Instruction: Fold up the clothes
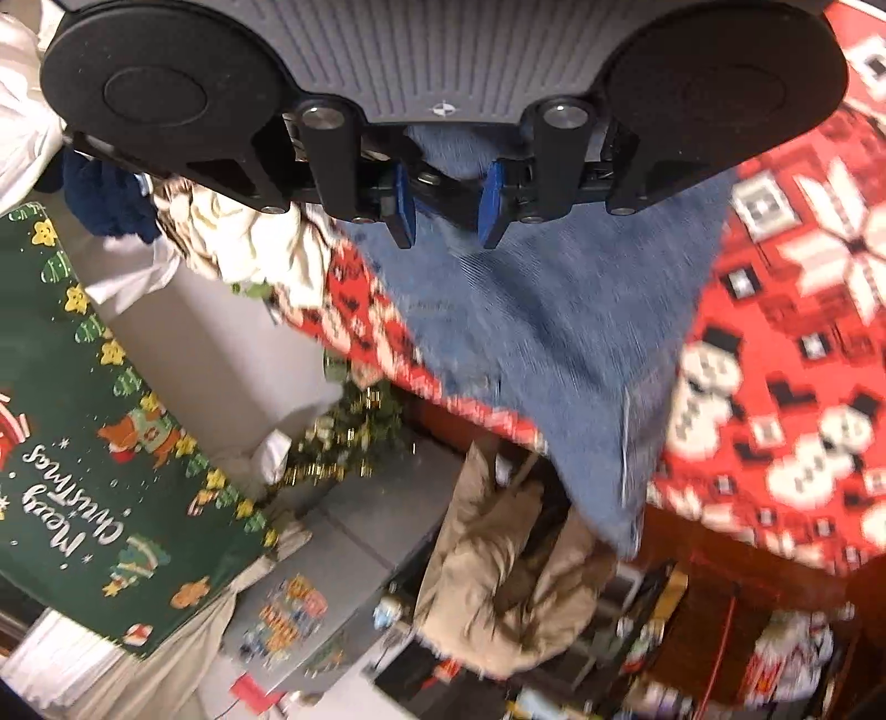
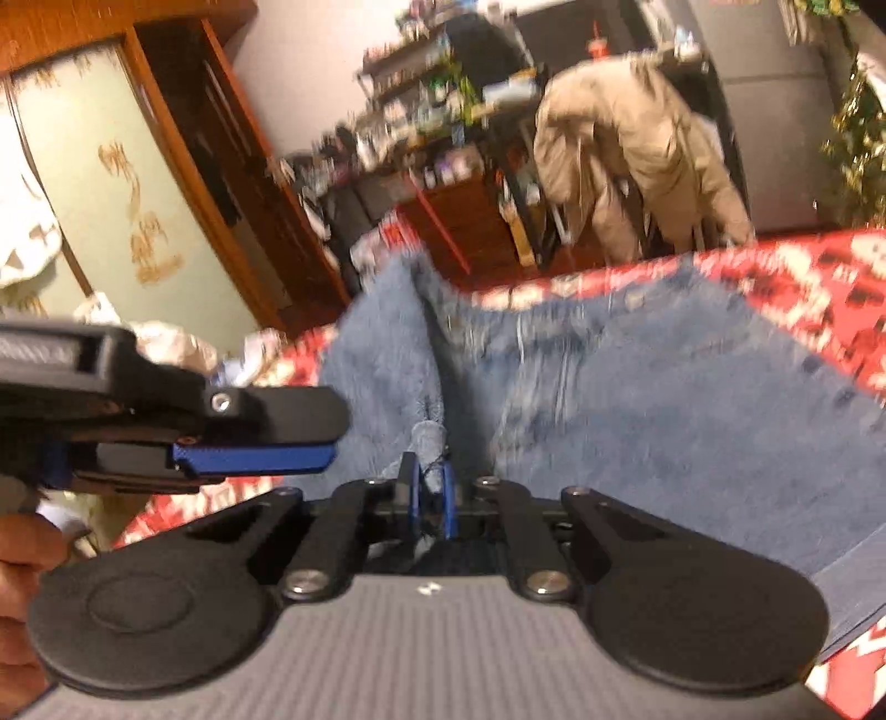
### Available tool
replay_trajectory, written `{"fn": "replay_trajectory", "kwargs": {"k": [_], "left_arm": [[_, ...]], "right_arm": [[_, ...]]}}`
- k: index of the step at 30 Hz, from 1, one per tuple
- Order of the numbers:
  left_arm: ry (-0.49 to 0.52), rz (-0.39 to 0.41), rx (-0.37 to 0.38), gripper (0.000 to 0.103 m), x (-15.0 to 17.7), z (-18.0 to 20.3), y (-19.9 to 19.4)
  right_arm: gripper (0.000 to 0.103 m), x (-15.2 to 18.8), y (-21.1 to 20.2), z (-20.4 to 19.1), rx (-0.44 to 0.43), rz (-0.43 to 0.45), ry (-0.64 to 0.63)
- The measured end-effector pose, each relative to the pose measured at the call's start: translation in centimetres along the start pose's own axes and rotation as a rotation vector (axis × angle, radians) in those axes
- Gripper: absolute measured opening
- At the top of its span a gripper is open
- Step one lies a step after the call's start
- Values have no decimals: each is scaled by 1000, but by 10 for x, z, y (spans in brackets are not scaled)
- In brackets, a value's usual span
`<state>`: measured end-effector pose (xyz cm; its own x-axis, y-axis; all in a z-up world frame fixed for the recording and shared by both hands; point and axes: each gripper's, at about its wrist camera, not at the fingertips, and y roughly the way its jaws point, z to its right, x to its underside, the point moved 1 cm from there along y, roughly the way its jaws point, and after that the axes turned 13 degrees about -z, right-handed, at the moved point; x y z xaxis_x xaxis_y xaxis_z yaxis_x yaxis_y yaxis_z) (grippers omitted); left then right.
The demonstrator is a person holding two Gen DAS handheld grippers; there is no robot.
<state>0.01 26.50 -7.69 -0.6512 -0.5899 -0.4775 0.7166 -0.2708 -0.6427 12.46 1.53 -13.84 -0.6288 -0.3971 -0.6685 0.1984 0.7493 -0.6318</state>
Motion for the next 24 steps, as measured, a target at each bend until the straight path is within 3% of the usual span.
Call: {"fn": "replay_trajectory", "kwargs": {"k": [3,6,11,16,24], "left_arm": [[11,43,-4,23,-3,-2,-14],[9,64,-28,23,-6,-7,-19],[-45,10,-17,23,-3,-20,-8],[-9,-40,-36,23,4,-13,5],[27,-164,-129,31,21,-14,38]], "right_arm": [[8,-8,-21,0,16,53,-14],[8,-14,-50,7,93,66,-14],[8,-19,-90,41,256,100,64],[7,-26,-122,87,408,155,176],[7,-17,-104,135,540,30,245]]}}
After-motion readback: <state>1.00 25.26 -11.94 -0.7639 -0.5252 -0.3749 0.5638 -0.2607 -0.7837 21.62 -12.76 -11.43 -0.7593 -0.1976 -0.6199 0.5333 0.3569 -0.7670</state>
